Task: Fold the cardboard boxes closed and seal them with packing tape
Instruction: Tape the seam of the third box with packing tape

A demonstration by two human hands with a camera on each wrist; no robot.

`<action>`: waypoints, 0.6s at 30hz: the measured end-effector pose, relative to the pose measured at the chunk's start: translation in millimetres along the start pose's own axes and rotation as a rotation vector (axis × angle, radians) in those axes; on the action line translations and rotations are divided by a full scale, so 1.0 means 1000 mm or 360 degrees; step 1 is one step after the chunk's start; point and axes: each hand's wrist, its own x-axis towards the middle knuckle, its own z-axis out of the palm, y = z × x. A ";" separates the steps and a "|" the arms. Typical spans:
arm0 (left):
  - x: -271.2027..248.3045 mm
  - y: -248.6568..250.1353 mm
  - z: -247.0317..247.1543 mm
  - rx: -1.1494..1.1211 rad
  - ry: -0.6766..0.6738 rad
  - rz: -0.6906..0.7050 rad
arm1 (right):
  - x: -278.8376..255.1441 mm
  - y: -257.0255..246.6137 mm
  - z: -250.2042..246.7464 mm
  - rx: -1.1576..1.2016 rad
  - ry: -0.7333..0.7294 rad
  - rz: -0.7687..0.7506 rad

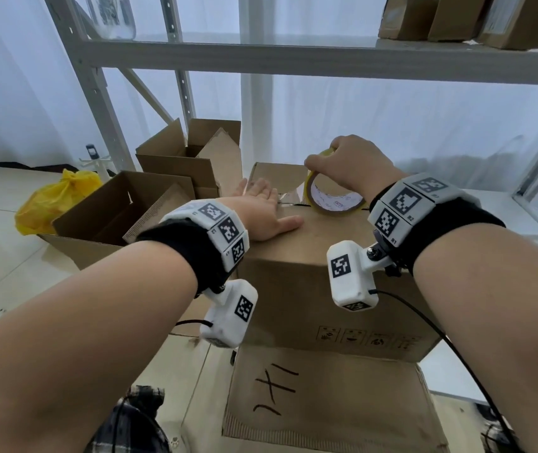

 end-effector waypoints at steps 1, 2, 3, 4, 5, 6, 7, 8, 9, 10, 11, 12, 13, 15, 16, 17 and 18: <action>0.001 0.005 0.000 -0.0019 -0.0007 0.0040 | 0.001 0.000 0.000 -0.0014 0.0003 -0.0003; 0.002 0.009 0.000 -0.0053 -0.0013 0.0066 | 0.001 0.000 0.001 -0.0033 0.0009 -0.0006; 0.002 0.011 0.000 -0.0100 -0.0019 0.0083 | 0.002 -0.001 0.002 -0.0058 0.0017 -0.0008; 0.002 0.010 0.000 -0.0149 -0.0028 0.0097 | 0.002 -0.002 0.004 -0.0085 0.0025 -0.0008; 0.002 0.006 0.000 -0.0187 -0.0042 0.0110 | 0.002 -0.003 0.005 -0.0115 0.0036 -0.0007; 0.000 0.001 -0.001 -0.0212 -0.0061 0.0117 | 0.003 -0.005 0.006 -0.0146 0.0045 -0.0004; -0.002 -0.005 -0.002 -0.0226 -0.0078 0.0110 | 0.003 -0.007 0.006 -0.0175 0.0047 -0.0003; -0.005 -0.010 -0.003 -0.0226 -0.0088 0.0092 | 0.003 -0.009 0.006 -0.0198 0.0048 -0.0006; -0.008 -0.014 -0.003 -0.0214 -0.0090 0.0068 | 0.003 -0.010 0.006 -0.0214 0.0047 -0.0007; -0.011 -0.017 -0.003 -0.0195 -0.0087 0.0043 | 0.003 -0.011 0.006 -0.0216 0.0044 -0.0005; -0.013 -0.018 -0.003 -0.0178 -0.0083 0.0017 | 0.003 -0.011 0.005 -0.0202 0.0037 0.0001; -0.014 -0.018 -0.003 -0.0163 -0.0077 -0.0009 | 0.003 -0.010 0.005 -0.0179 0.0030 0.0007; -0.015 -0.016 -0.002 -0.0146 -0.0070 -0.0034 | 0.002 -0.009 0.004 -0.0151 0.0025 0.0013; -0.013 -0.007 -0.001 -0.0110 -0.0055 -0.0075 | 0.002 -0.004 0.002 -0.0089 0.0022 0.0025; -0.012 -0.003 -0.001 -0.0093 -0.0047 -0.0077 | 0.002 -0.002 0.002 -0.0063 0.0021 0.0028; -0.009 0.003 -0.001 -0.0080 -0.0046 -0.0059 | 0.001 0.000 0.002 -0.0048 0.0021 0.0029; -0.006 0.009 -0.001 -0.0073 -0.0044 -0.0031 | 0.001 0.002 0.003 -0.0049 0.0030 0.0016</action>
